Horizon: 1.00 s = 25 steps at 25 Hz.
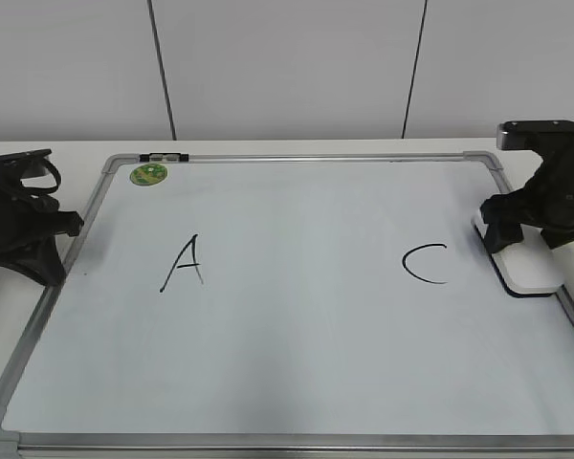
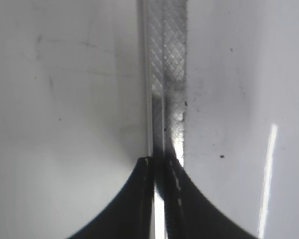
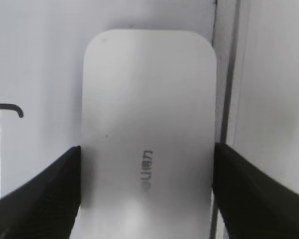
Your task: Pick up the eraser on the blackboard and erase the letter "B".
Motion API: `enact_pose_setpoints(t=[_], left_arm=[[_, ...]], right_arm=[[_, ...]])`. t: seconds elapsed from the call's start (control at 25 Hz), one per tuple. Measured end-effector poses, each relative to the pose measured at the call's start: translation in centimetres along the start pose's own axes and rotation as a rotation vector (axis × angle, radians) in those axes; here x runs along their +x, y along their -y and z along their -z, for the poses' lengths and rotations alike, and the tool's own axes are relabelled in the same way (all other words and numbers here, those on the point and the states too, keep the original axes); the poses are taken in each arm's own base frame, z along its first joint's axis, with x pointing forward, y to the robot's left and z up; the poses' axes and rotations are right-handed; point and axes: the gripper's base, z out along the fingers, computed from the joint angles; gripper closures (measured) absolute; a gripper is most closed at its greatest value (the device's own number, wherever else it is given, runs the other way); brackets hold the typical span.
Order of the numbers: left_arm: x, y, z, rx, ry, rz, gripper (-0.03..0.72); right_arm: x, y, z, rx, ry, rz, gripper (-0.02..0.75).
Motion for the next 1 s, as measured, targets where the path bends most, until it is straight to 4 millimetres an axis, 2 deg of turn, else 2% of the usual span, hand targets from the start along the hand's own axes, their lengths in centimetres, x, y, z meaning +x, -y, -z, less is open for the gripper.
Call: enact_pose_setpoints(t=[0.2,0.48,0.68,0.8,1.0], left_arm=[[0.0,0.0,0.0,0.0,0.0,0.0,0.678],[0.0,0.0,0.0,0.0,0.0,0.0,0.673],[-0.2,0.0,0.2,-0.004,0.0,-0.007,0.652],[-0.9,0.2,1.2,-0.006,0.005,-0.028,0.573],[-3.4,1.0,4.5,0.0,0.065,-0.059,0.305]], right_arm=[[-1.3,0.1,1.0,0.001,0.022,0.004,0.119],[-4.1,0.1,4.4,-0.009,0.002,0.015,0.123],[-5.7,0.0,7.2,-0.011,0.032,0.043,0.16],[-6.1,0.0,8.9,-0.009,0.069,0.048,0.165],[-6.2,-0.1,11.0,-0.006,0.111,0.057,0.165]])
